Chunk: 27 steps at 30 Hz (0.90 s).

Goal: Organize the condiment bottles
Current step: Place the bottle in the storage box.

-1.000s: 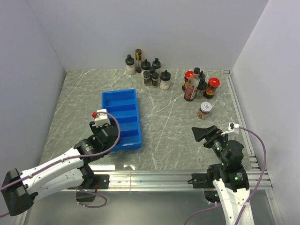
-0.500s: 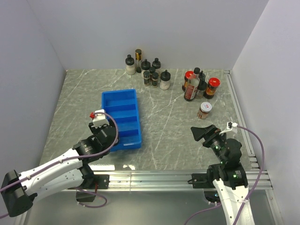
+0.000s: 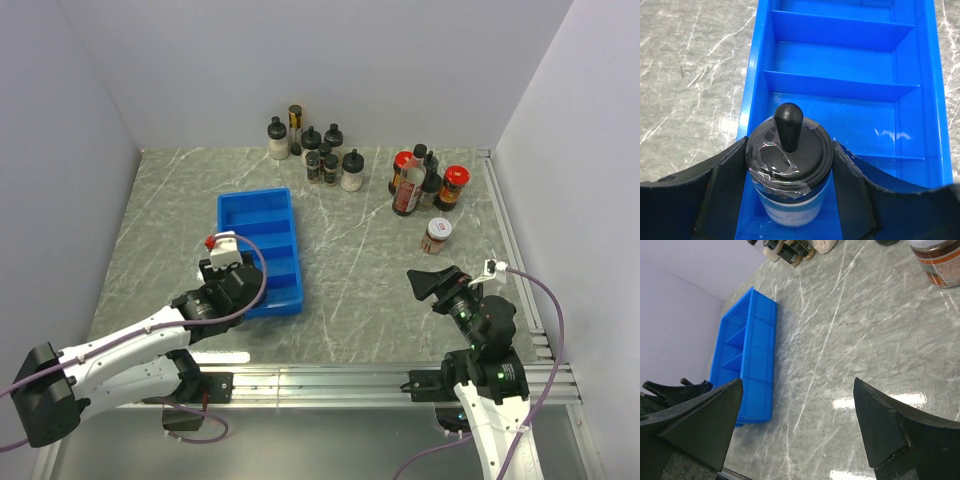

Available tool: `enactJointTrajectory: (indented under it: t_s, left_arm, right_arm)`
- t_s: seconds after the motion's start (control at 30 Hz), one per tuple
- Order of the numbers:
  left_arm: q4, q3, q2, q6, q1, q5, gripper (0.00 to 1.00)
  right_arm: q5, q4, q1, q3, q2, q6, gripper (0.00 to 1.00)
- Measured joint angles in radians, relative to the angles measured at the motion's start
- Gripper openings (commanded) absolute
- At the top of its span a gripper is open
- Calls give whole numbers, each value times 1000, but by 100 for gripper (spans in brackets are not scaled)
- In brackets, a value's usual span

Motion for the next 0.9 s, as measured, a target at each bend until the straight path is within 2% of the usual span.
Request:
enactJointTrajectory:
  t_s: [0.03, 0.23, 0.27, 0.7, 0.9]
  left_arm:
    - [0, 1, 1, -3, 0, 0, 58]
    - [-25, 1, -11, -34, -1, 8, 60]
    - [-32, 1, -16, -40, -1, 11, 67]
    - [-110, 6, -30, -135, -5, 58, 76]
    - [-169, 74, -64, -145, -8, 30, 79]
  right_arm:
    - [0, 0, 0, 0, 0, 0, 98]
    - [0, 0, 0, 0, 1, 0, 98]
    - [0, 0, 0, 0, 2, 0, 98]
    - [0, 2, 0, 0, 21, -2, 98]
    - [1, 2, 0, 0, 25, -4, 98]
